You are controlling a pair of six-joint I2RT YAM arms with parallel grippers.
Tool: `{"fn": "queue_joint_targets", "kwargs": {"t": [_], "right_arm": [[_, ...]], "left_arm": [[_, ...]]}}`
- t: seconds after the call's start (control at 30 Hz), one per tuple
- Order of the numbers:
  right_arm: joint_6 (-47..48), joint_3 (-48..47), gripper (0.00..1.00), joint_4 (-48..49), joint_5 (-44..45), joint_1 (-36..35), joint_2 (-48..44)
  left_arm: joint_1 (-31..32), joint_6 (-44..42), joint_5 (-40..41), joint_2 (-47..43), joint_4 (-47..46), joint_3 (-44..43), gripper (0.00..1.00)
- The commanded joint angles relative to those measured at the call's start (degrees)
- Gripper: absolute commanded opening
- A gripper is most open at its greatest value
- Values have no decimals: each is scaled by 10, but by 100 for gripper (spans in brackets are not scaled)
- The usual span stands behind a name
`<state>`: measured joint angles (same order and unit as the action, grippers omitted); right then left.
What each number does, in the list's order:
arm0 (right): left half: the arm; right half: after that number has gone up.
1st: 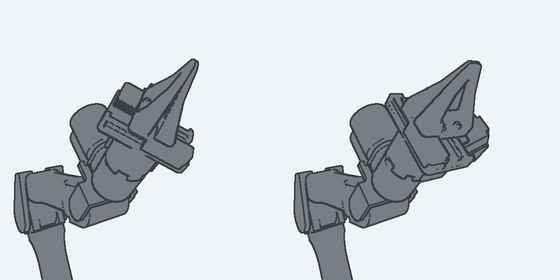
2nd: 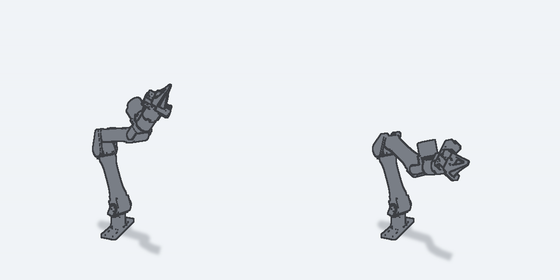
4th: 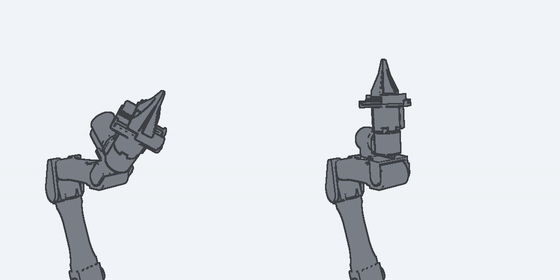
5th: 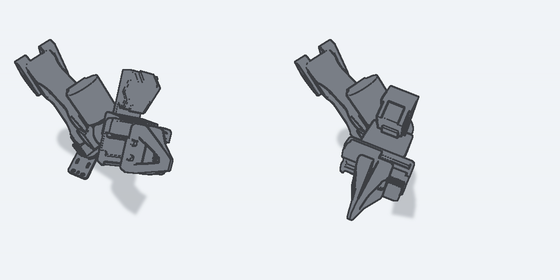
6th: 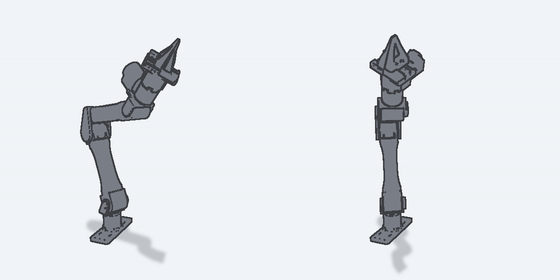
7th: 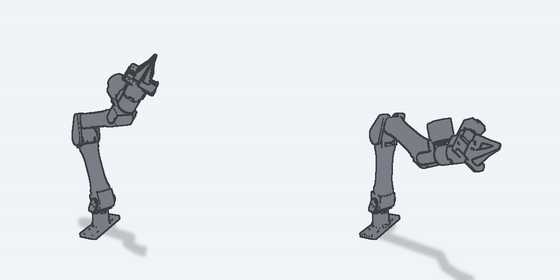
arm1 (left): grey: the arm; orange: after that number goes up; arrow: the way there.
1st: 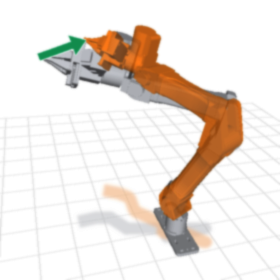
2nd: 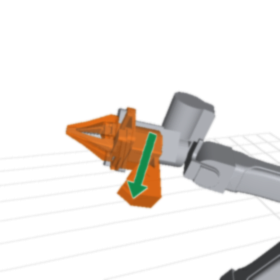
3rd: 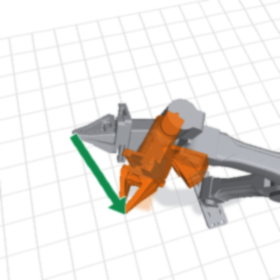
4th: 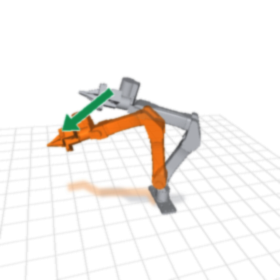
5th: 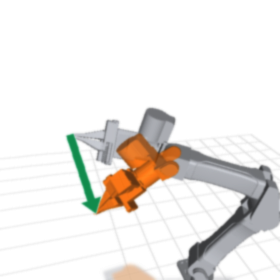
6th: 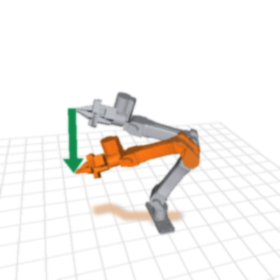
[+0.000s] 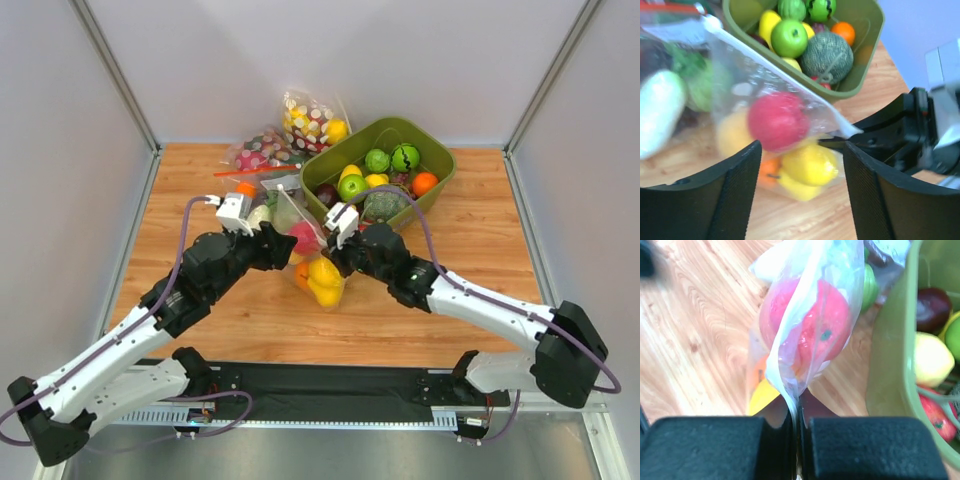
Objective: Open the zip-top bag and remove the fake food
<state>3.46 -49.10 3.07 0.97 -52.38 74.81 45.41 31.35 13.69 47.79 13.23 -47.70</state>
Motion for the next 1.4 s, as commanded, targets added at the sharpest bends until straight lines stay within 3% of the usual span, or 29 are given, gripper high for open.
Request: {"fn": "queue_joint_targets", "kwargs": {"t": [0.0, 0.23, 0.33, 0.57, 0.77, 1.17, 1.23, 1.33, 1.37], "right_arm": [[-46, 16, 0, 6, -107, 41, -59], [-88, 60, 0, 29, -337, 154, -125], [-103, 63, 0, 31, -433, 187, -138], [-168, 67, 0, 85, -586, 206, -164], [-190, 64, 0, 104, -644, 207, -170], [-268, 76, 0, 209, -727, 207, -160], [-269, 76, 0, 213, -730, 207, -164], [-269, 76, 0, 213, -733, 207, -164], [-268, 76, 0, 213, -731, 207, -165]], "left_arm": [[2, -75, 29, -50, -68, 23, 74], [-15, -139, 28, -105, -154, 117, 82], [-44, -146, -62, -103, -198, 148, 83], [-87, -165, -173, -113, -246, 162, 85], [-124, -133, -262, -141, -295, 186, 85], [-138, -109, -361, -152, -288, 195, 85], [-139, -105, -372, -160, -292, 199, 82], [-139, -89, -388, -173, -310, 210, 63], [-139, -86, -393, -176, -311, 211, 52]]}}
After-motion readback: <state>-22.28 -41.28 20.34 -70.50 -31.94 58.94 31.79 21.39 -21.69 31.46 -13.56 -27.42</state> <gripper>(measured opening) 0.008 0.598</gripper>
